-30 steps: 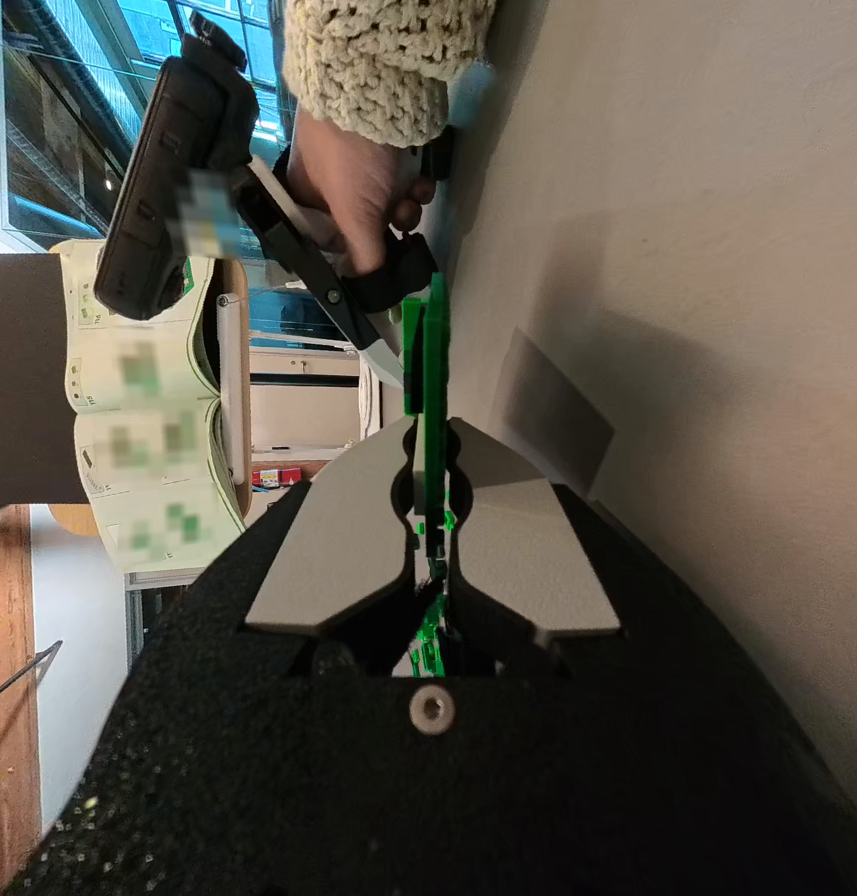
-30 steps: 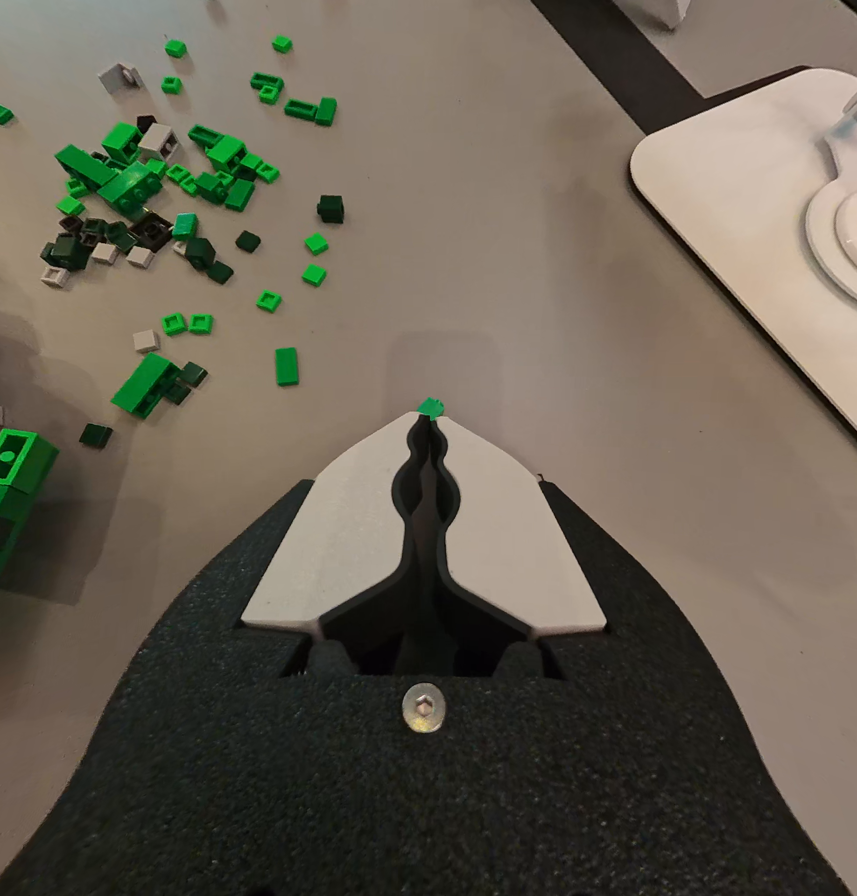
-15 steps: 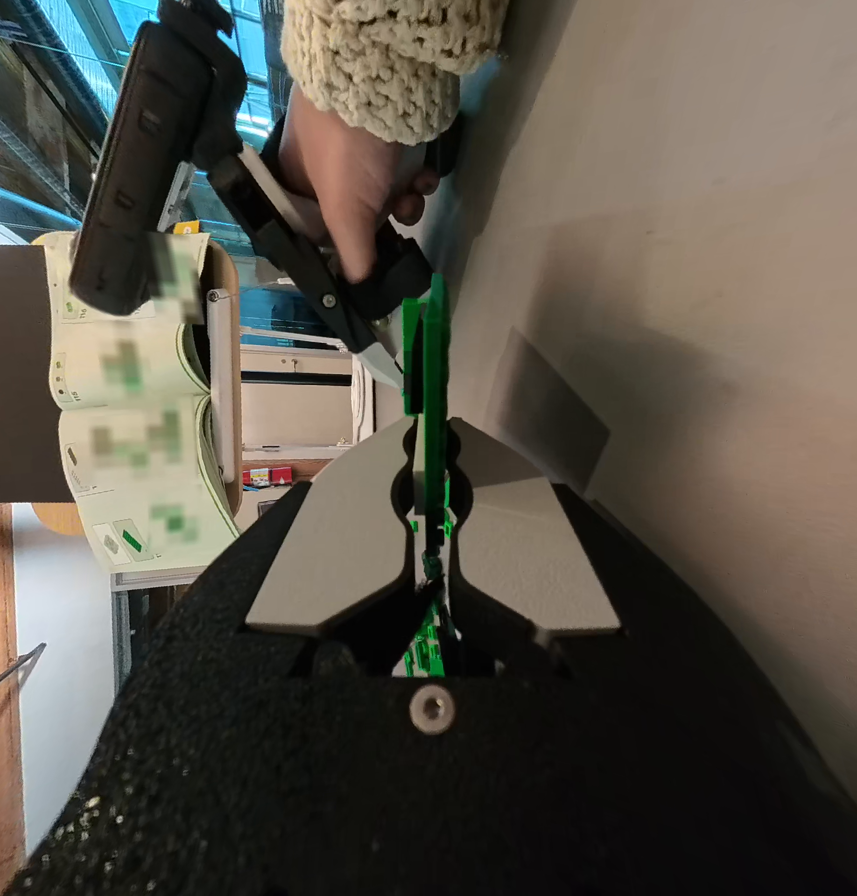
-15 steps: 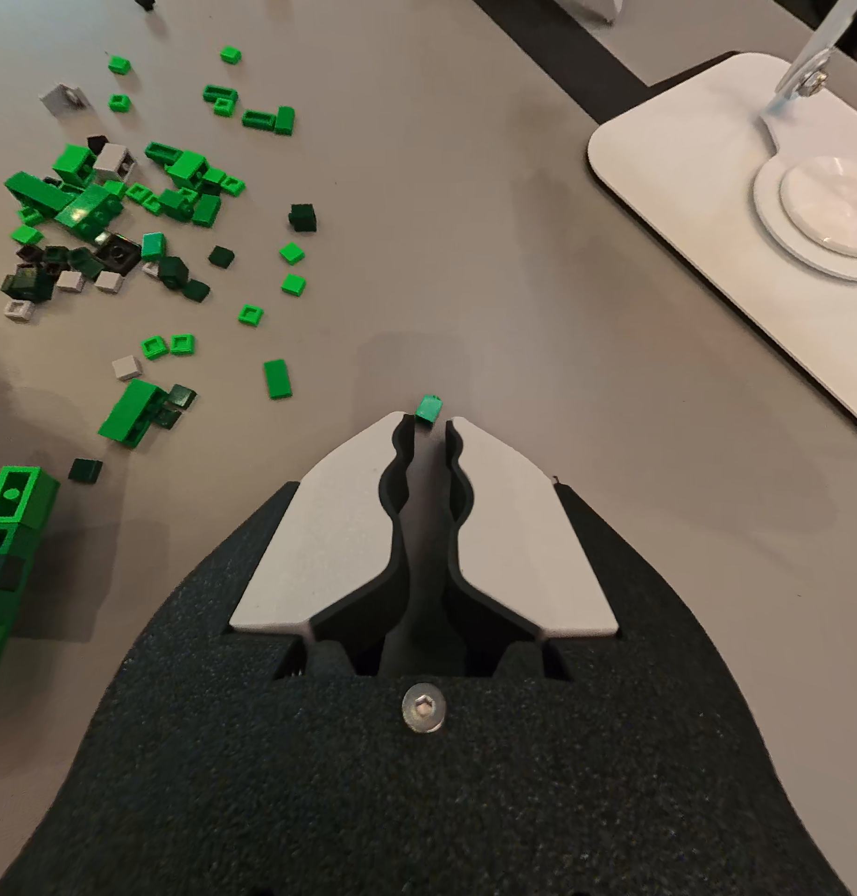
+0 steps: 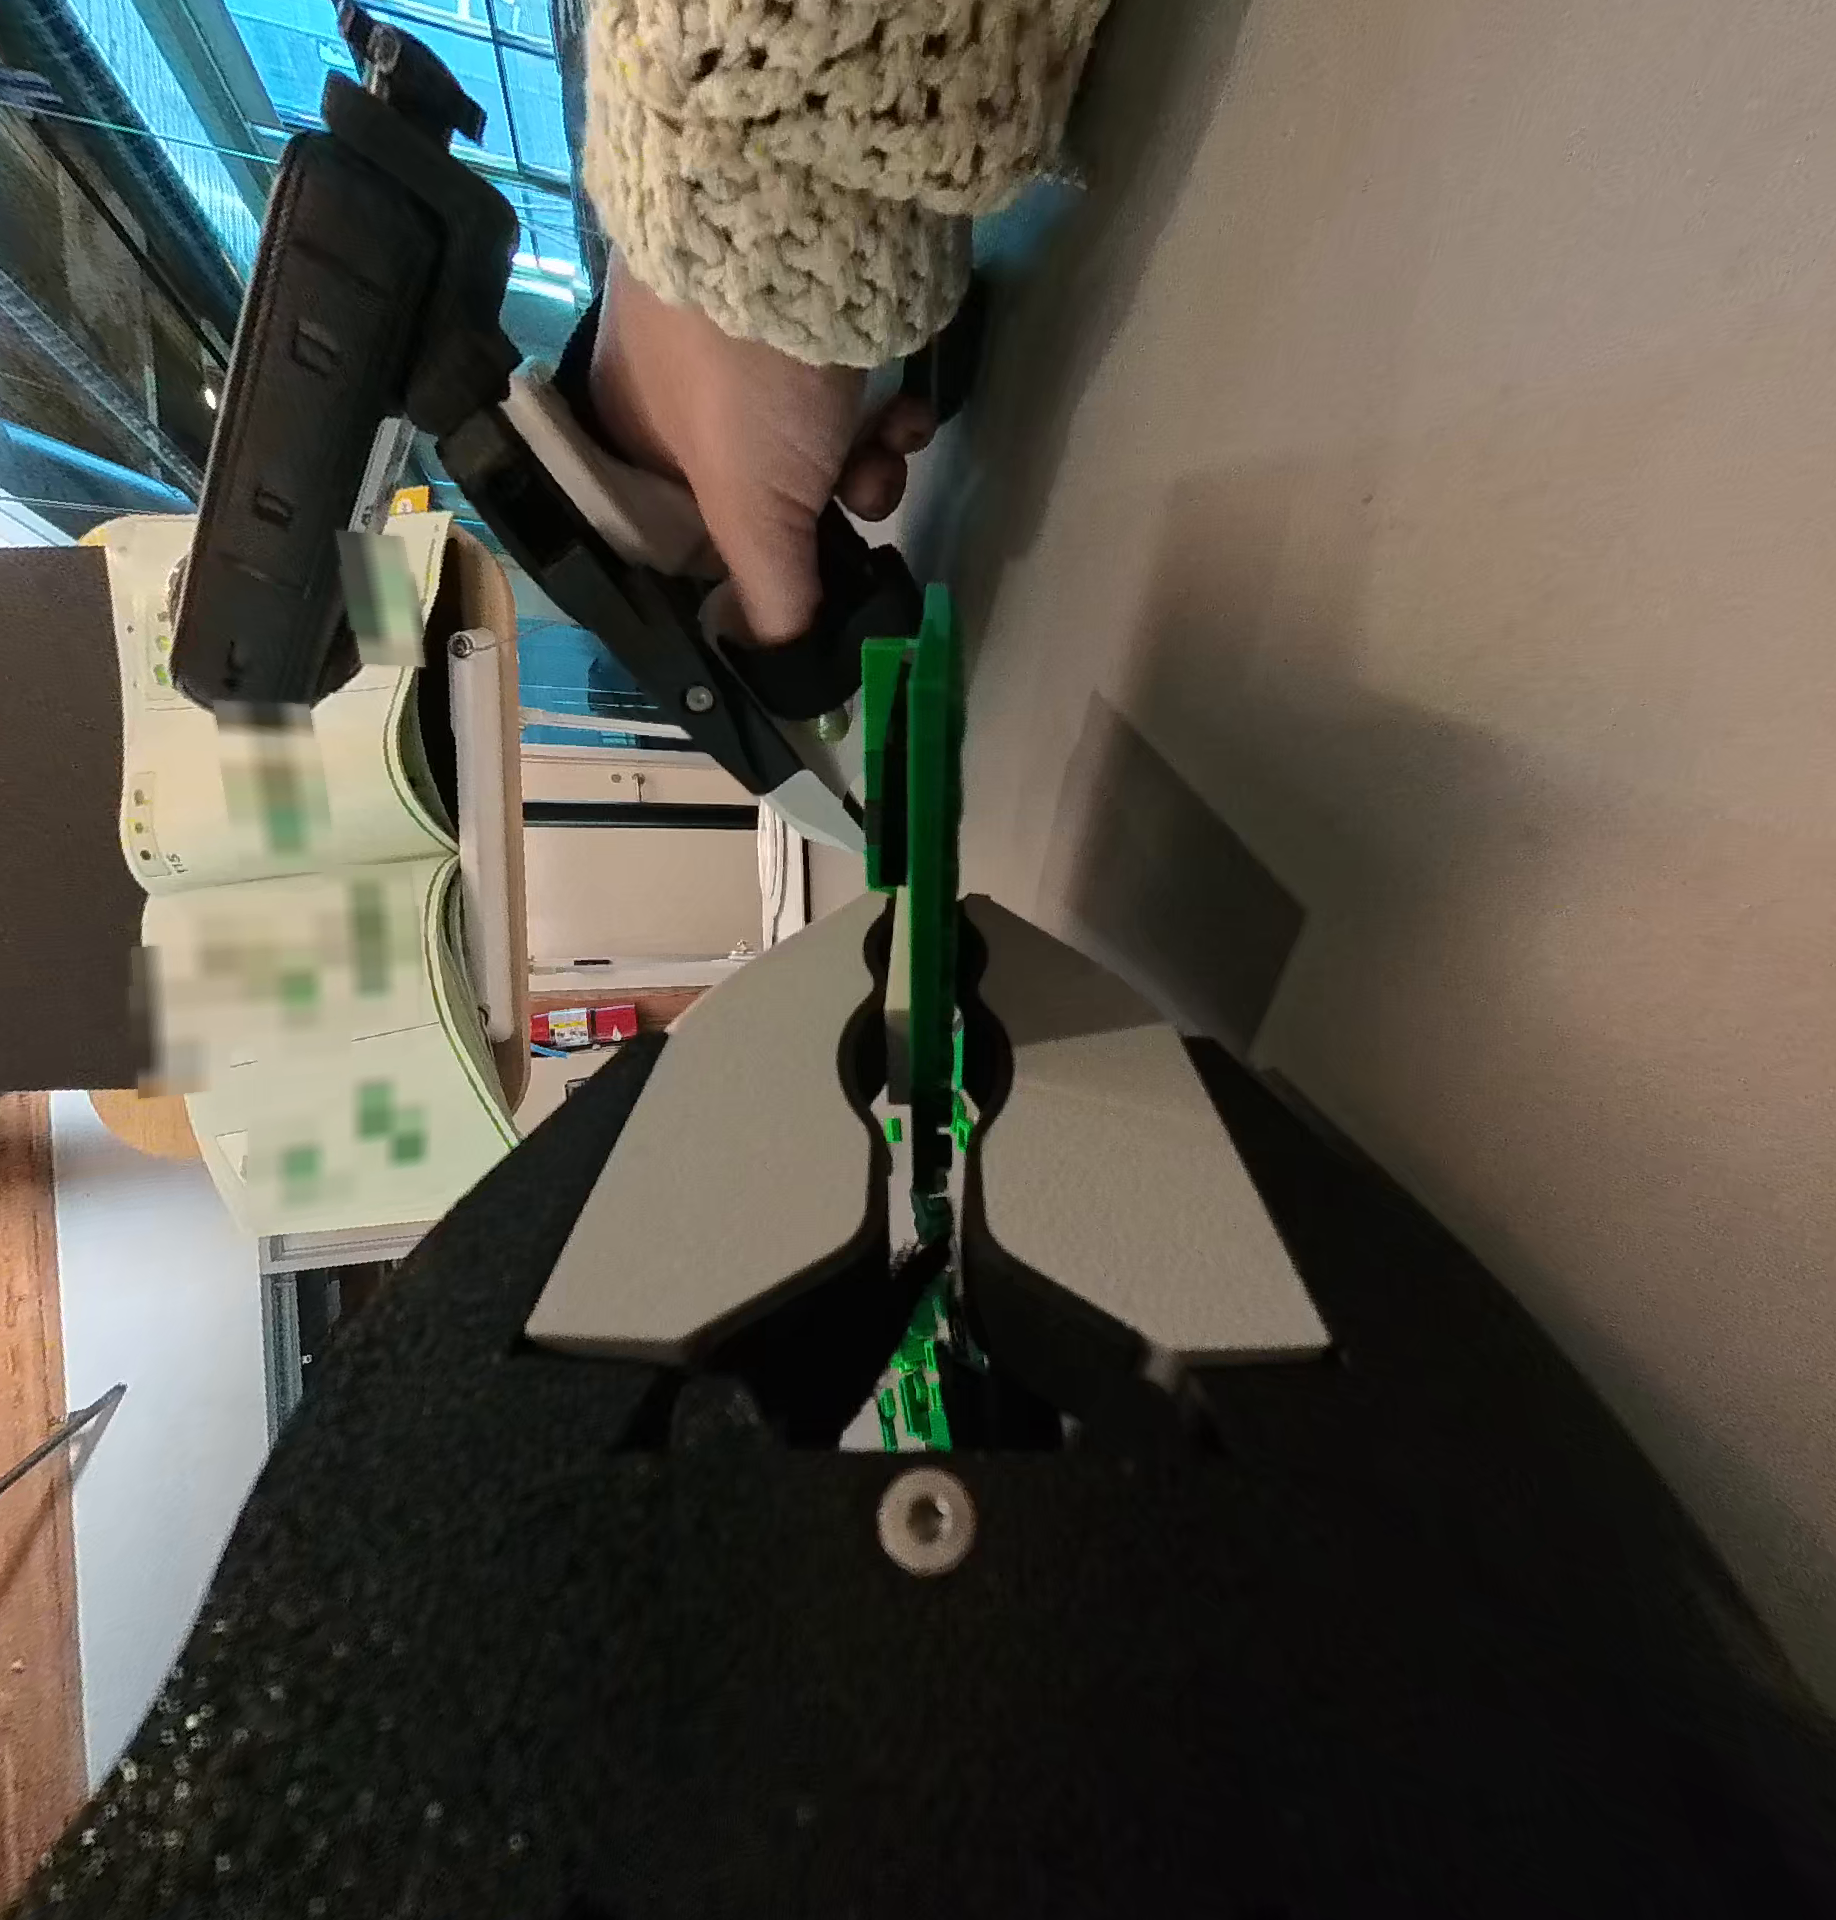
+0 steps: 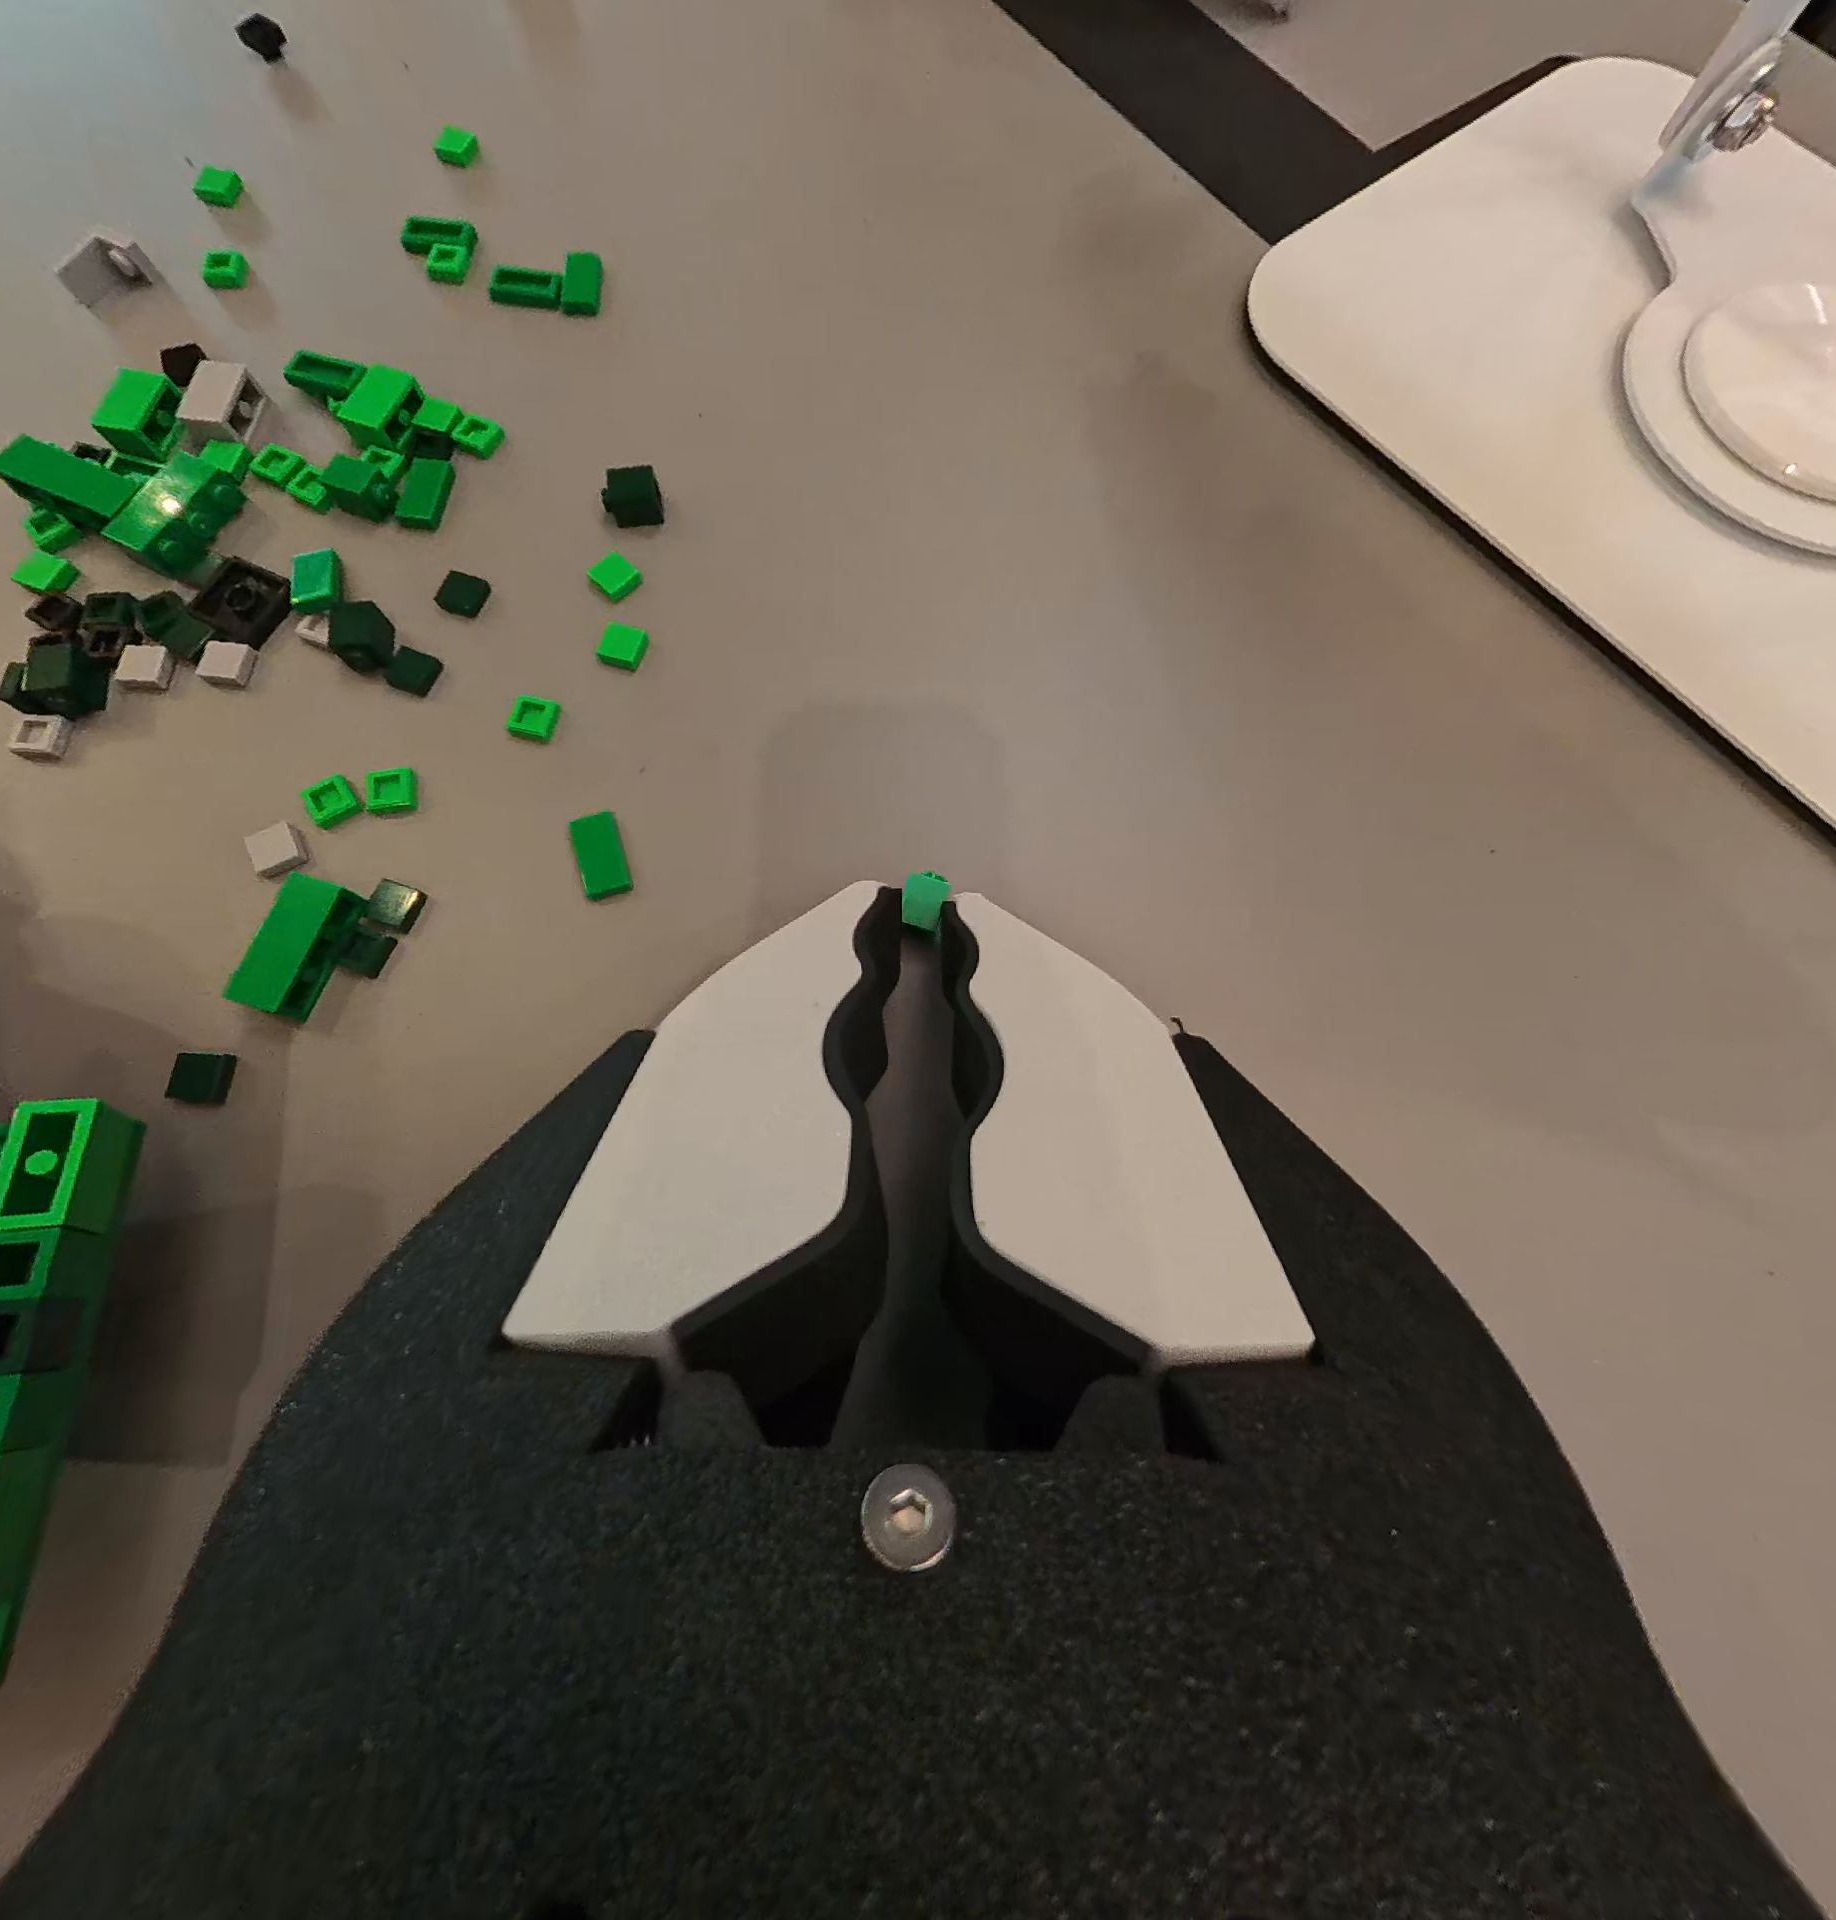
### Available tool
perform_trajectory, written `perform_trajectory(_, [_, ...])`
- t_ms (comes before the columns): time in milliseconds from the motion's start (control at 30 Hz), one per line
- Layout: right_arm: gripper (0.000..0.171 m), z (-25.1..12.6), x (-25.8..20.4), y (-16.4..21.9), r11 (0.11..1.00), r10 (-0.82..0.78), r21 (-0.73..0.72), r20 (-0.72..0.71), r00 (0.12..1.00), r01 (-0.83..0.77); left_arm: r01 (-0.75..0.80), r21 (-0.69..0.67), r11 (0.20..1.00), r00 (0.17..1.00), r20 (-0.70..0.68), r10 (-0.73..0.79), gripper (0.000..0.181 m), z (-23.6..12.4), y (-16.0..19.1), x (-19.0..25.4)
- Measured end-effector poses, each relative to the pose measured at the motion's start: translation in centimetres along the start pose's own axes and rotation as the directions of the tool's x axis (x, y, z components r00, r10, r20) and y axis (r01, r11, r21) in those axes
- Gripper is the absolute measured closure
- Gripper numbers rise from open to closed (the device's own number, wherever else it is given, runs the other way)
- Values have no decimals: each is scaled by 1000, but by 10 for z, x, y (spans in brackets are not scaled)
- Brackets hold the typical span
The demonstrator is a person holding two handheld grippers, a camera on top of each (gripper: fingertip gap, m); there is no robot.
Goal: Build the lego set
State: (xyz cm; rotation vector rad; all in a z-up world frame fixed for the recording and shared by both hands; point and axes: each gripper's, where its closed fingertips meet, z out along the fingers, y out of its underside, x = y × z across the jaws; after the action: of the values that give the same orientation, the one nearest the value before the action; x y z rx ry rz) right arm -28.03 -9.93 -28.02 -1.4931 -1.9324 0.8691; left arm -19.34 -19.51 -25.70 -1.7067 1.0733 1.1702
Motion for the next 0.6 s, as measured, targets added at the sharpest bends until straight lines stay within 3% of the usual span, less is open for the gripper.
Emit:
perform_trajectory(133, [171,-11,-10,-1,992,-127,35,82,988,125,15,-6,1000,1000,5,-15,172,1,1,-1])
perform_trajectory(333, [171,-72,-50,6,983,-185,63,368,911,174,135,-54,989,990,54,-132,173,2,14,-14])
perform_trajectory(400, [171,-79,-48,15,985,-169,34,329,929,167,148,-52,988,988,46,-146,173,3,15,-14])
perform_trajectory(500, [171,-79,-46,13,982,-169,129,254,952,140,107,-42,993,994,19,-106,173,3,11,-8])
perform_trajectory(600, [156,-69,-29,11,990,-74,131,175,982,51,45,-30,999,999,2,-45,173,3,6,-2])
